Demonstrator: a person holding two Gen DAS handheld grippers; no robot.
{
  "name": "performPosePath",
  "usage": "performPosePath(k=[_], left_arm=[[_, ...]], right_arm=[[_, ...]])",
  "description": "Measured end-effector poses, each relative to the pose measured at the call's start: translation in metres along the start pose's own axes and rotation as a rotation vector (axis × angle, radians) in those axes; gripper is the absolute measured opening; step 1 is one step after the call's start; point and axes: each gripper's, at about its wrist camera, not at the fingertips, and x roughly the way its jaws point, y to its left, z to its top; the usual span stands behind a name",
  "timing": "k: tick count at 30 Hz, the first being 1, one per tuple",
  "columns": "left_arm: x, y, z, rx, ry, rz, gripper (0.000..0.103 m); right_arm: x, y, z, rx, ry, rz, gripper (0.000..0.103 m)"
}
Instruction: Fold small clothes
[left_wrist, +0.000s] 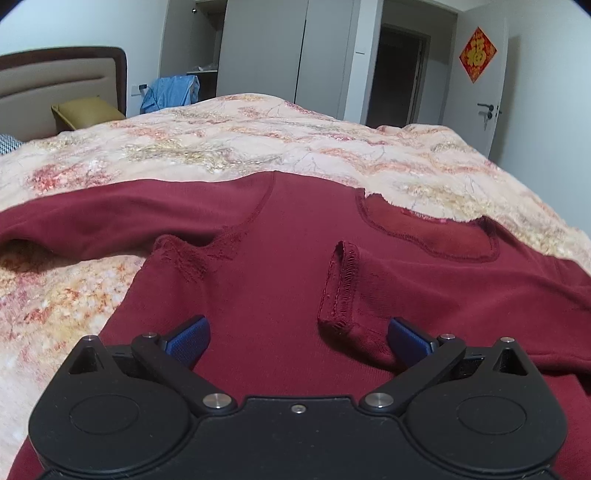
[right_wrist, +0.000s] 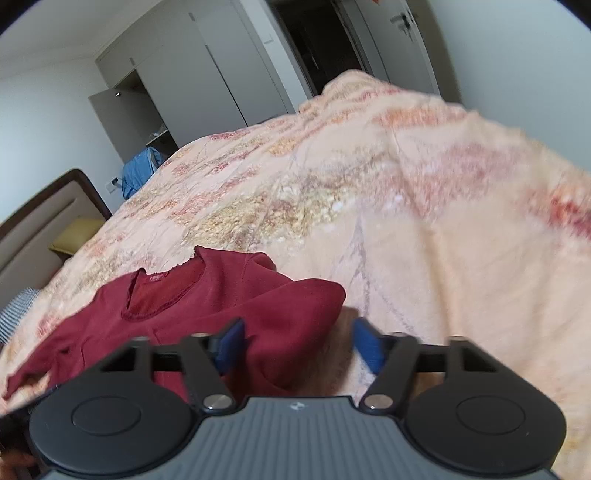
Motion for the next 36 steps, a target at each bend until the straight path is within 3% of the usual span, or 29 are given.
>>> performPosePath(k=[2,5,9,12,14,17,23,27,30,31,33,34,36], left_arm=[[0.0,-0.003,0.0,0.014,0.001,0.005,0.103],[0.002,-0.006,0.0,0.034,0.01,0.016,0.103],[0.003,-0.008,-0.001,0.045,0.011,0.024,0.103],[0.004,-0.007,-0.001,0.039,0.013,0.02,0.103],[0.005,-0.008,-0.001,0.04,0.013,0.021,0.103],[0.005,-0.008,-0.002,0.04,0.011,0.022,0.103],[0.005,-0.008,-0.002,0.041,0.009,0.022,0.103],[0.005,-0.008,-0.002,0.04,0.008,0.022,0.103],[0.005,-0.008,-0.002,0.04,0.008,0.023,0.103],[0.005,-0.007,-0.002,0.04,0.008,0.022,0.103],[0.004,-0.007,-0.002,0.039,0.008,0.022,0.103],[0.005,-0.007,-0.002,0.039,0.007,0.021,0.103],[0.004,-0.007,-0.003,0.04,0.006,0.02,0.103]], right_arm=[[-0.004,0.003,0.004,-0.029,-0.031,-0.019,0.018],[-0.016,0.019,0.01,-0.159,-0.111,-0.078,0.015],[-0.001,0.02,0.008,-0.184,-0.07,-0.13,0.014],[-0.002,0.01,0.0,-0.139,-0.061,-0.113,0.02],[-0.016,0.008,-0.008,-0.144,-0.085,-0.122,0.036],[-0.046,0.009,-0.024,-0.197,-0.122,-0.14,0.05],[-0.089,0.019,-0.069,-0.285,-0.106,-0.13,0.052],[-0.08,0.037,-0.088,-0.379,-0.067,-0.126,0.052],[-0.066,0.047,-0.088,-0.377,-0.089,-0.14,0.052],[-0.06,0.049,-0.085,-0.357,-0.095,-0.143,0.05],[-0.055,0.05,-0.082,-0.303,-0.105,-0.145,0.036],[-0.054,0.049,-0.079,-0.277,-0.109,-0.152,0.015],[-0.06,0.049,-0.08,-0.254,-0.131,-0.176,0.013]])
